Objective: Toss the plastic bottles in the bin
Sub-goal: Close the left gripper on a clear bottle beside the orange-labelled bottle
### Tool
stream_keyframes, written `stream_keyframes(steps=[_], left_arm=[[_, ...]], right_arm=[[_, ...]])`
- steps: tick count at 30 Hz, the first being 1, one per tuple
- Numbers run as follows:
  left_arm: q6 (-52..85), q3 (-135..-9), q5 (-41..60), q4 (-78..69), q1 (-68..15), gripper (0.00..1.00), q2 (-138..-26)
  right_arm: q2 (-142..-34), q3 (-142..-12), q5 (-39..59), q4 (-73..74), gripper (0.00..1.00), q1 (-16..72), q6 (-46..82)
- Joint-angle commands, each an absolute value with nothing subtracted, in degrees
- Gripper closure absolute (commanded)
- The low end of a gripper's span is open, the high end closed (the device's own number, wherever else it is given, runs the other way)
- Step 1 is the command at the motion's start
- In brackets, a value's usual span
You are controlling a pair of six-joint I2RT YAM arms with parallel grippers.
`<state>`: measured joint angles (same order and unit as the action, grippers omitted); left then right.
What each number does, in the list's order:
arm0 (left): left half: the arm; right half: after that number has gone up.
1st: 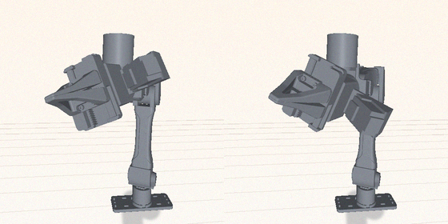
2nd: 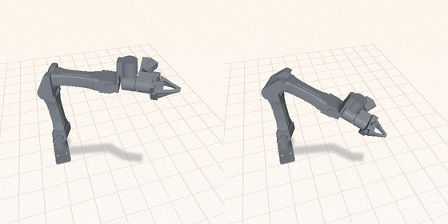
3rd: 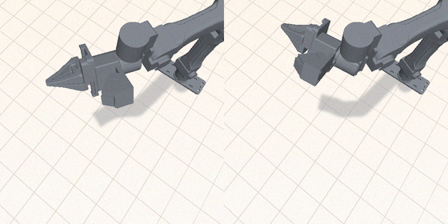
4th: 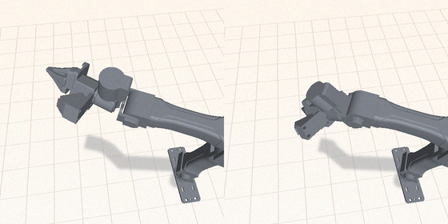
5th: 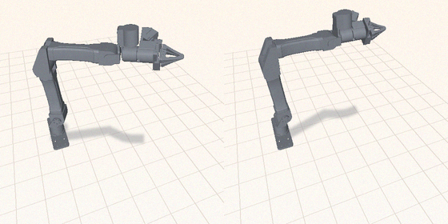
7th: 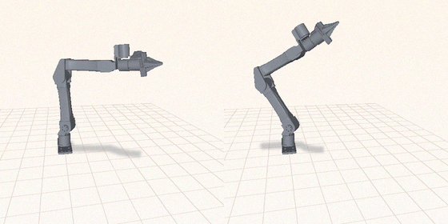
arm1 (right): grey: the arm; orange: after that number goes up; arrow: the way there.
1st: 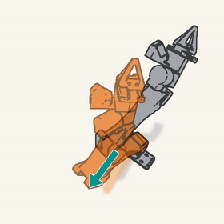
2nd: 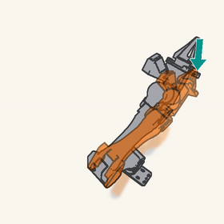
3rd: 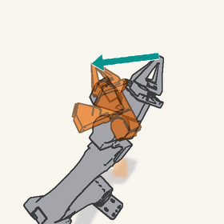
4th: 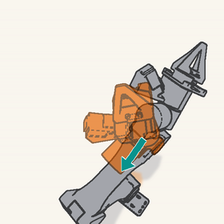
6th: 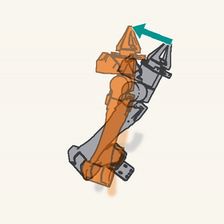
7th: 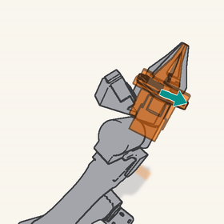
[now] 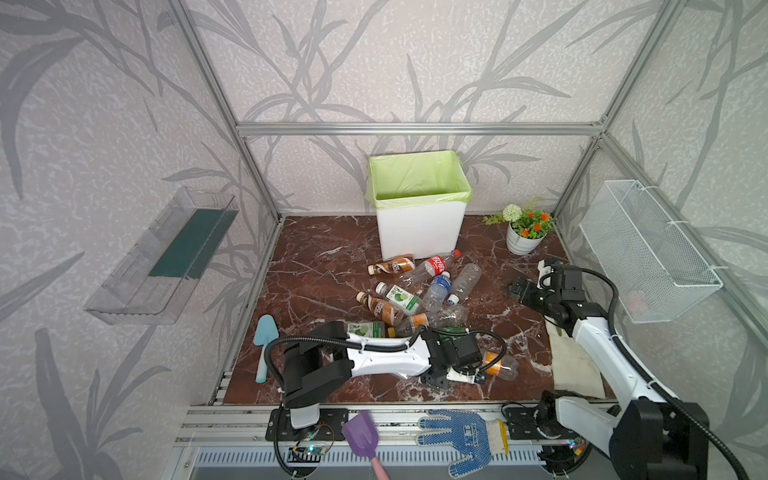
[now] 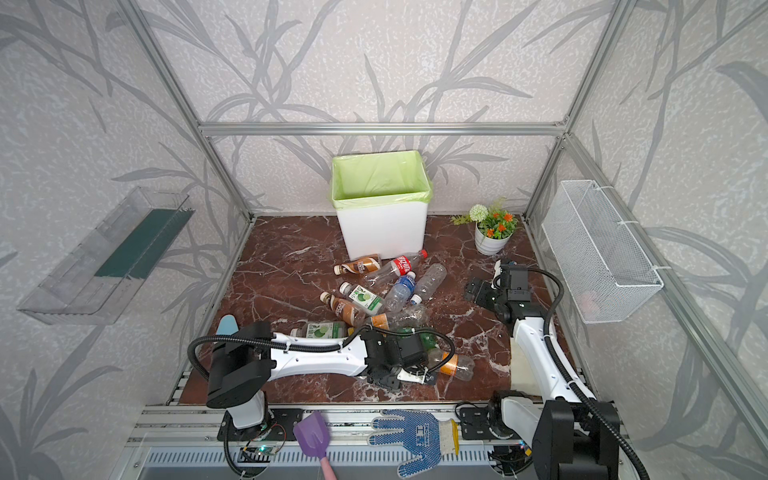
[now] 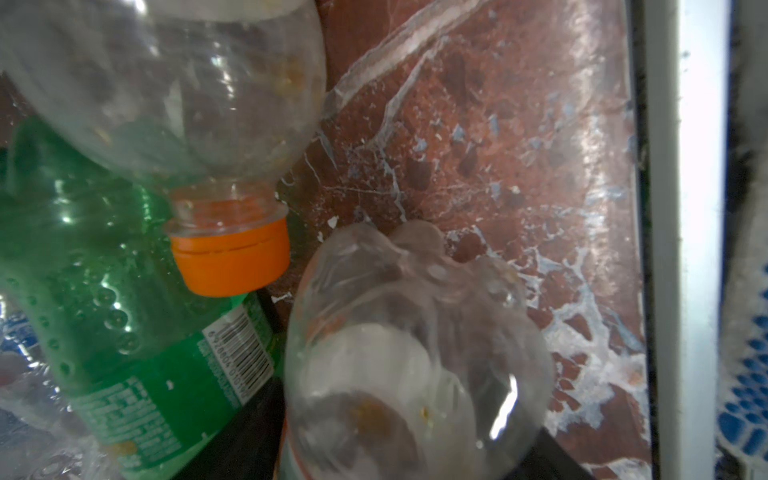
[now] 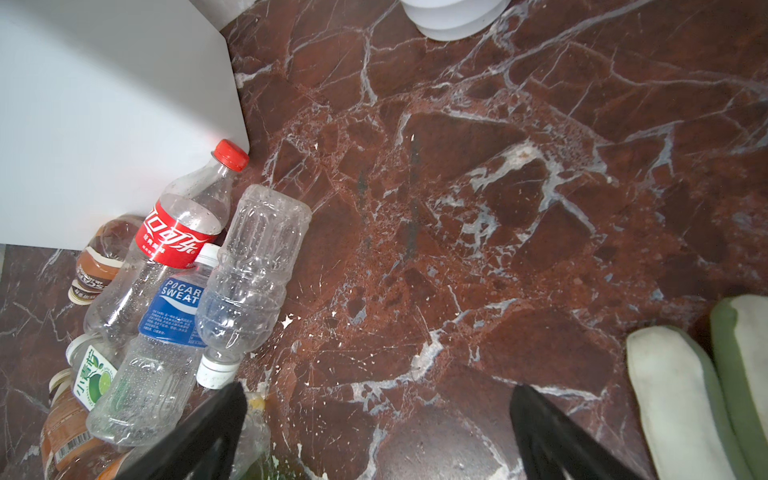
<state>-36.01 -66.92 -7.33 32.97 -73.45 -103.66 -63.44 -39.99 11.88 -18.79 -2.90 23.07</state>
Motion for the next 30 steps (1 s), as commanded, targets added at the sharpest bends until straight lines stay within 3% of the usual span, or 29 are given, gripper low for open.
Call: stream_keyframes(steps=[1, 5, 14, 30], left_arm=[[-36.47, -68.32, -9.25, 32.57, -73.65, 0.26, -105.36], [-36.11, -67.68, -11.5, 30.3, -73.65, 0.36, -105.8], [-36.12, -67.5, -12.72, 28.4, -73.65, 0.44, -105.2], [-36.46, -67.08, -23.22, 25.42, -73.59, 0.52, -92.15]], right_arm=[[-62.93, -39.34, 12.61, -17.75, 0.01, -2.99, 22.57], [-62.75, -39.22, 12.44, -17.6, 0.01, -3.07, 22.6], [-62.75, -38.67, 12.27, -17.42, 0.01, -3.12, 22.86], [-63.89, -39.3, 12.74, -16.57, 0.01, -3.25, 22.12]])
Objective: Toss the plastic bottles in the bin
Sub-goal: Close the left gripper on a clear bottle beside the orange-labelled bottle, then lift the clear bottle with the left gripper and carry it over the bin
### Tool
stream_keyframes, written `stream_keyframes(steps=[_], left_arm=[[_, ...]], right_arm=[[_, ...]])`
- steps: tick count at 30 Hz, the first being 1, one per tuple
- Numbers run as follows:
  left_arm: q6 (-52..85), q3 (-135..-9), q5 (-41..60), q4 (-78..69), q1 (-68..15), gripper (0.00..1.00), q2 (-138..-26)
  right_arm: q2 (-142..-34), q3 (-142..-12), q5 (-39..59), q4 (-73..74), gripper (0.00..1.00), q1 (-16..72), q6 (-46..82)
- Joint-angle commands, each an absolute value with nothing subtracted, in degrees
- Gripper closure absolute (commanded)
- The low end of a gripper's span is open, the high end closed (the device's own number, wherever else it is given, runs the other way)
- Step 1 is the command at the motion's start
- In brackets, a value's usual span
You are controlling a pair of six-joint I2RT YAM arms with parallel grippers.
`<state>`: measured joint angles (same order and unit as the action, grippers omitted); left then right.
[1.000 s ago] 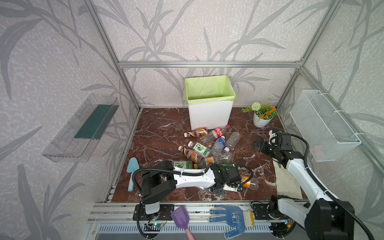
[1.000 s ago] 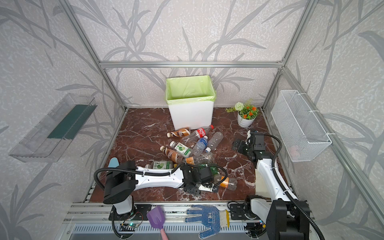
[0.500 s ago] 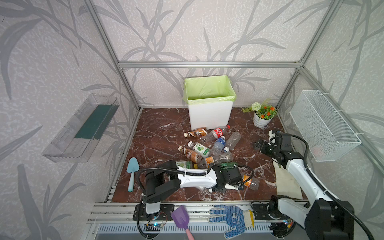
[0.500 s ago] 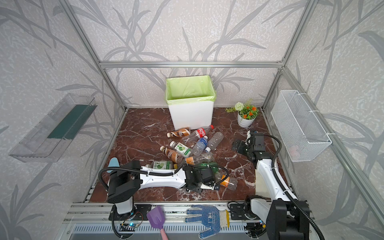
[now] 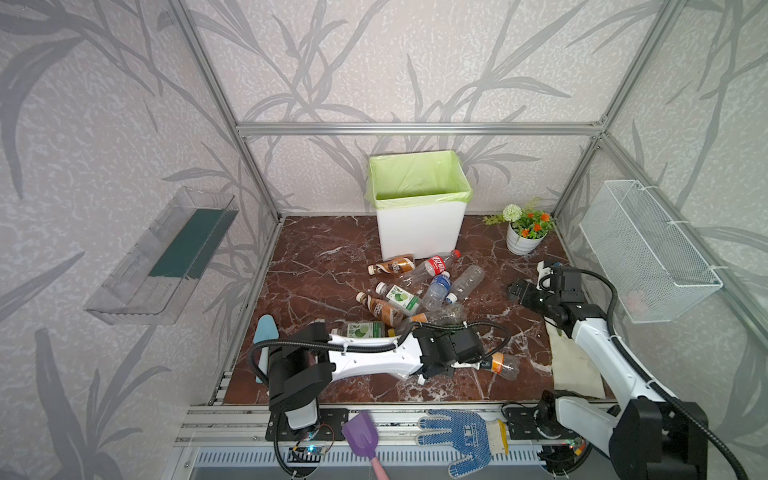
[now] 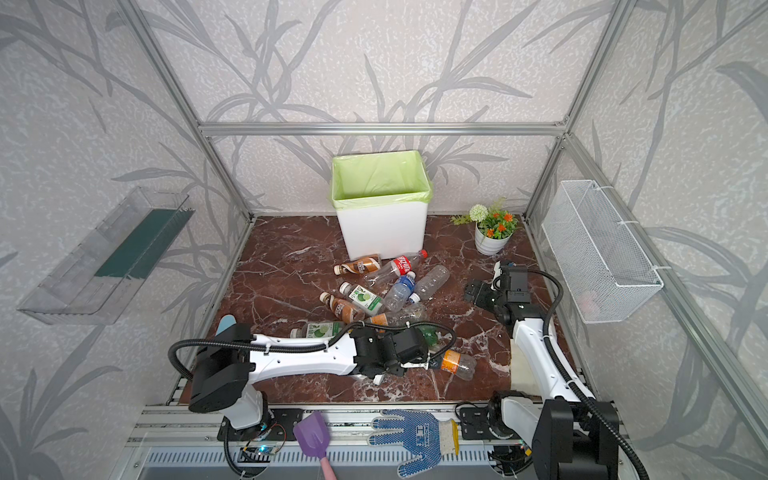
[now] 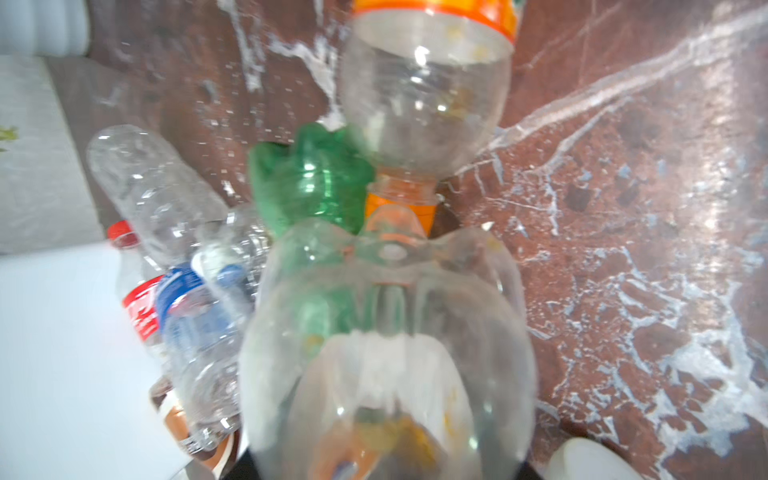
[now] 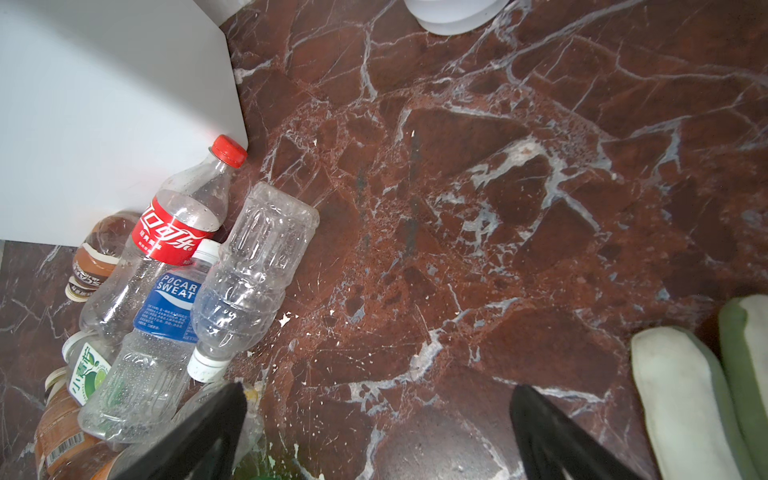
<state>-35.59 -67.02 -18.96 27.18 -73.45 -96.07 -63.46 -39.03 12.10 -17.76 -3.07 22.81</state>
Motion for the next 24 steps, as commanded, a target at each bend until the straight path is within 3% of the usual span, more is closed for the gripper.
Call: stream_keyframes(steps=[1, 8, 14, 20, 24], left_arm=[[-36.6, -66.84, -24.53, 24.5, -73.5, 0.53, -90.66], [-36.33, -69.84, -30.89, 14.32, -65.45, 0.54, -77.62], [-34.87, -80.14, -24.76, -3.4, -53.14, 0.55, -71.07], [-25.47, -90.81, -13.22, -12.09, -42.84, 0.55, -73.52], [-15.43, -96.42, -9.48, -14.63, -35.41, 0.54, -82.2]], right_arm=[[-63.98, -39.66, 12.88, -16.61, 0.01, -3.25, 21.86], [-63.9, -40.84, 13.08, -16.49, 0.01, -3.25, 21.25], [-62.98, -41.2, 14.33, -15.79, 0.01, -3.25, 21.97], [-60.03, -42.27, 13.64, -16.7, 0.01, -3.25, 22.27], [-57.88, -41.73, 14.36, -15.83, 0.01, -3.18, 23.54]])
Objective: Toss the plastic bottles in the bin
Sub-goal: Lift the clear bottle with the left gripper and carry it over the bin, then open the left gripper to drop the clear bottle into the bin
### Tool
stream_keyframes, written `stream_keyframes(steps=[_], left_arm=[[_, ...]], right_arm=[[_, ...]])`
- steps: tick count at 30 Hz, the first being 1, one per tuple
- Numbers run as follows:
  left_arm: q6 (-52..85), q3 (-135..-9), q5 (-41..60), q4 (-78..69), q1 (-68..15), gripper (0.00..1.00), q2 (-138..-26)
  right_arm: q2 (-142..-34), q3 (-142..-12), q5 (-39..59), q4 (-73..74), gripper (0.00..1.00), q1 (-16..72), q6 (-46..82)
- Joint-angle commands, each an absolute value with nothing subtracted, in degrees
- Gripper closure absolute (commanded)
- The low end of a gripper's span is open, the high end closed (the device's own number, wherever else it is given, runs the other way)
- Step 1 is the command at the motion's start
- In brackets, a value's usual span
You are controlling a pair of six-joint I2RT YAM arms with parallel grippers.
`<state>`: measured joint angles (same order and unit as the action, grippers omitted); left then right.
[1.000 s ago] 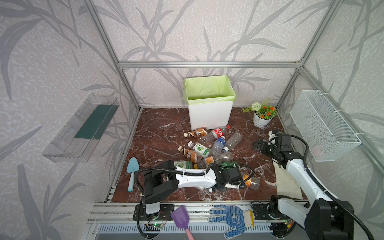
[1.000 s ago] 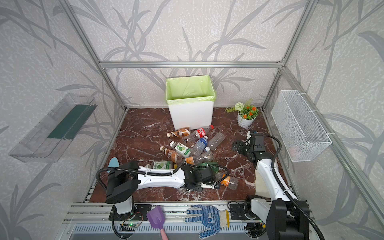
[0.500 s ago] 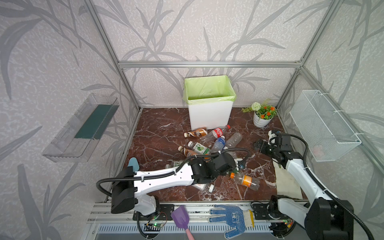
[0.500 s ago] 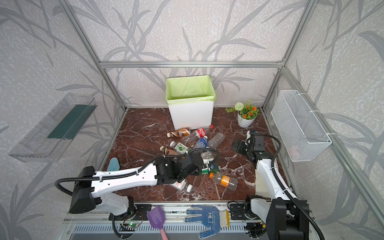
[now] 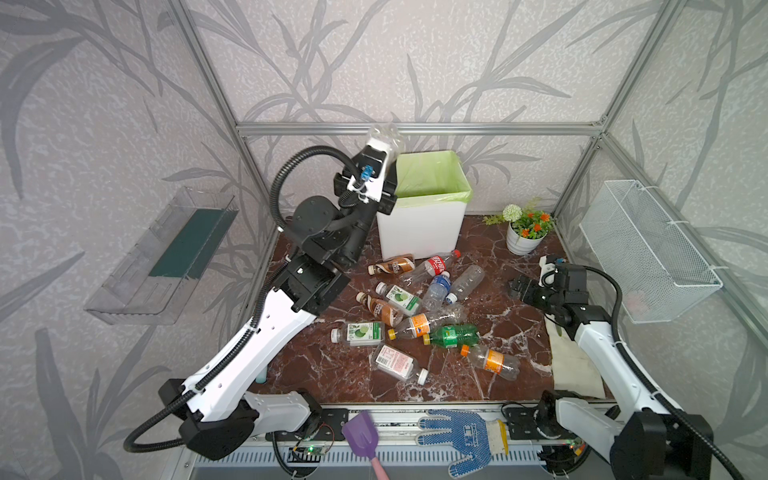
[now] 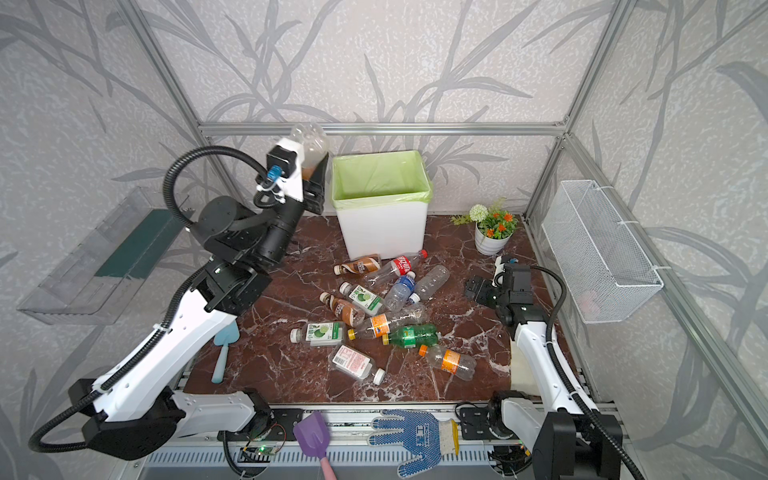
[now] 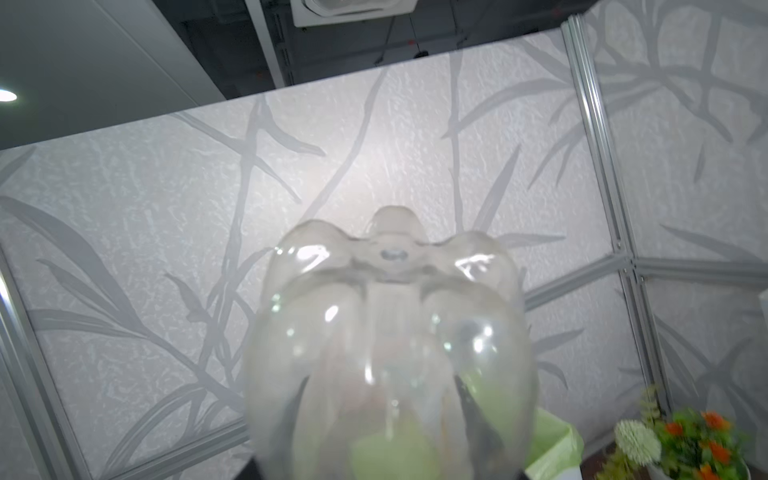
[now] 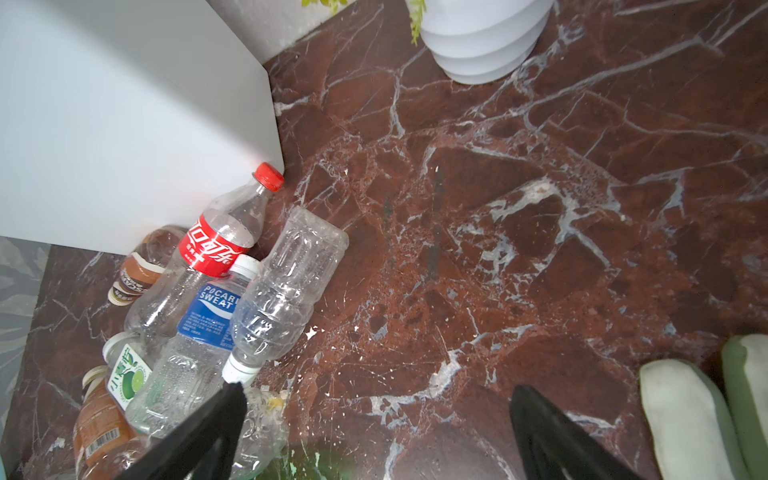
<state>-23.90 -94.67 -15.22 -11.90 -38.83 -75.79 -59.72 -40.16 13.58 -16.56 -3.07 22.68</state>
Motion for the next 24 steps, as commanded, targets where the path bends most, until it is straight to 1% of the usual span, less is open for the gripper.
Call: stream_keyframes(steps=[1, 2, 4, 5, 6, 8, 10, 12, 15, 17, 24], left_arm=[[-10.79, -98.58, -8.24, -13.75, -32.85, 0.54, -85.69], [-6.53, -100.52, -7.27, -13.05, -30.6, 0.53, -89.13], [1.67, -106.41, -5.3, -10.57, -26.54, 0.49, -97.5], [3.93, -109.64, -4.25, -8.5, -25.47, 0.46, -100.99], [5.86, -113.74, -3.72, -5.52, -24.91, 0.41, -104.13], [7.5, -118.53, -1.99, -2.87, -24.85, 0.26, -107.02], [8.8, -117.96, -0.72, -6.54, -25.03, 0.15, -106.06], [9.2, -117.25, -0.64, -9.1, -25.05, 0.01, -104.12], [7.46, -117.2, 0.25, -7.82, -25.08, 0.01, -101.01], [6.63, -114.95, 0.19, -7.99, -25.13, 0.01, -98.45], [4.57, -99.09, -2.28, -9.38, -25.12, 0.01, -88.39]], right_arm=[[-57.83, -41.64, 14.58, -15.69, 0.01, -3.1, 23.77], [-57.9, -41.64, 14.72, -15.81, 0.01, -2.96, 23.9], [-58.58, -41.79, 15.32, -16.5, 0.0, -2.27, 24.01], [-58.91, -41.96, 15.67, -16.96, 0.0, -2.04, 23.95], [-59.05, -42.33, 15.98, -17.81, 0.0, -1.86, 23.76], [-58.42, -42.51, 15.4, -18.99, 0.0, -1.76, 23.47], [-56.6, -41.94, 14.06, -19.07, 0.0, -1.76, 23.34], [-55.26, -41.88, 13.31, -19.84, 0.0, -1.76, 23.13], [-54.76, -42.75, 12.85, -22.25, 0.0, -1.76, 22.76], [-54.49, -43.05, 12.25, -23.52, 0.0, -1.76, 22.93], [-52.19, -43.44, 9.81, -30.03, 0.01, -0.88, 30.38]])
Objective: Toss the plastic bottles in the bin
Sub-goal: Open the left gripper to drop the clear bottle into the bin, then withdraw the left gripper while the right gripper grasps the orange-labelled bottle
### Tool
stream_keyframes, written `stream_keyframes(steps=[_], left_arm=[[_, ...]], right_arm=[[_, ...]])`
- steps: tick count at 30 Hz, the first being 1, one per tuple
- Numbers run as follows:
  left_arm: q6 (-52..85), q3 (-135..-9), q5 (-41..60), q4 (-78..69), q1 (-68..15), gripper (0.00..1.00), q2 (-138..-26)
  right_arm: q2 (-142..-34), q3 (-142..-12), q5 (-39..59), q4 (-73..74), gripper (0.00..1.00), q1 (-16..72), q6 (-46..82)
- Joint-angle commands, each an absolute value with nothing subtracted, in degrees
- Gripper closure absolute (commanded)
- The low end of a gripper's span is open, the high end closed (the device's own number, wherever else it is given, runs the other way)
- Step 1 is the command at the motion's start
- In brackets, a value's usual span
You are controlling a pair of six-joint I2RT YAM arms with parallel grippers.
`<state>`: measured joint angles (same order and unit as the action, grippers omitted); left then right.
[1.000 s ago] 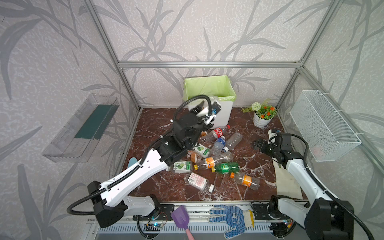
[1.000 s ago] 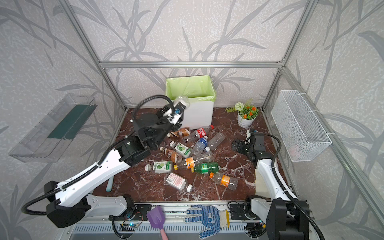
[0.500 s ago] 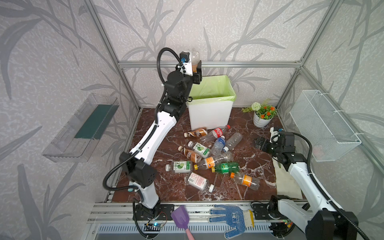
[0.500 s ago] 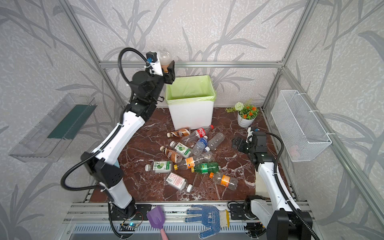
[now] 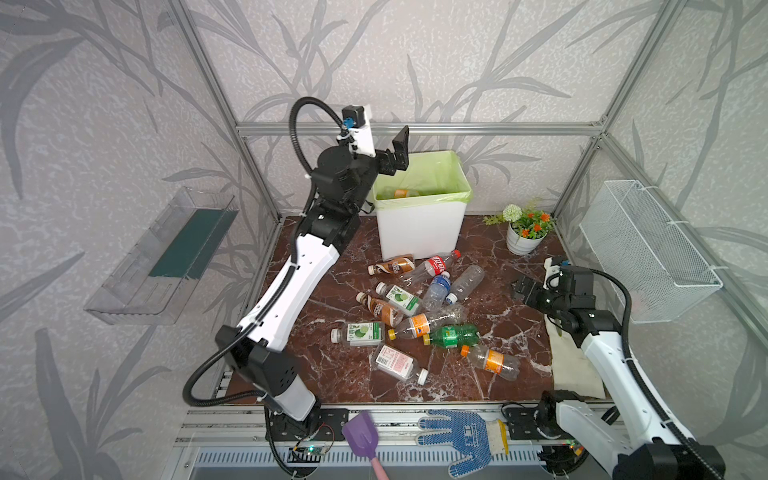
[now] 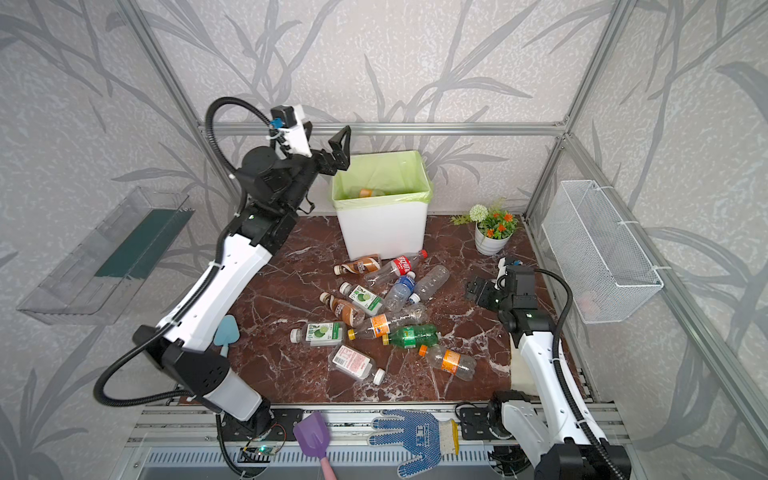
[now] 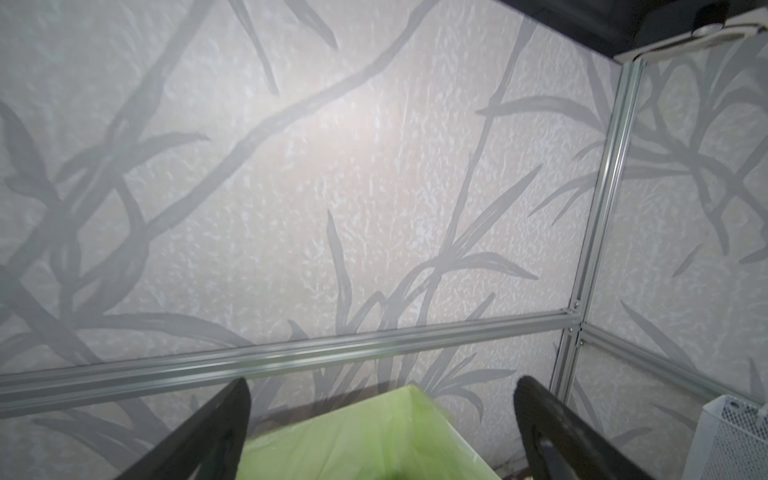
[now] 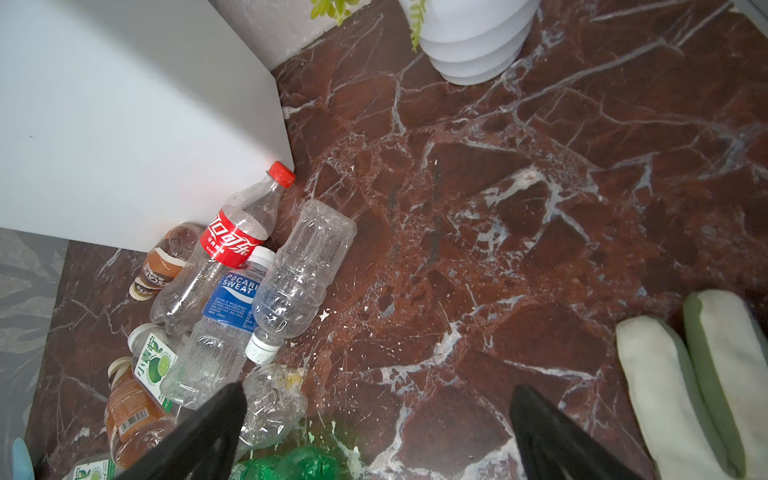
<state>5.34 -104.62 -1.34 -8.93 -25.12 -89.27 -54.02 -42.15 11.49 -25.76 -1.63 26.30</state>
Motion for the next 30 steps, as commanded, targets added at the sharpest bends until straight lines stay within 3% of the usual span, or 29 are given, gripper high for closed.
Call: stream_keyframes(steps=[1, 7, 16, 30], left_arm=[[4.48, -95.78, -3.03, -9.78, -25.14, 0.01, -86.79], [4.68, -80.36, -8.63, -9.33, -24.96, 0.01, -78.91], [4.46, -66.21, -13.62, -8.61, -24.55, 0.01, -72.07], [5.0, -58.98, -16.53, -7.76, -23.99, 0.01, -68.13]], right_arm=[[-51.66, -43.05, 9.47, -30.93, 0.01, -0.35, 32.22], [-46.89, -41.63, 6.22, -38.51, 0.01, 5.25, 47.38], [-43.82, -42.73, 11.17, -53.91, 0.01, 11.66, 72.0], [-44.25, -42.8, 6.25, -61.42, 0.01, 32.3, 95.41]])
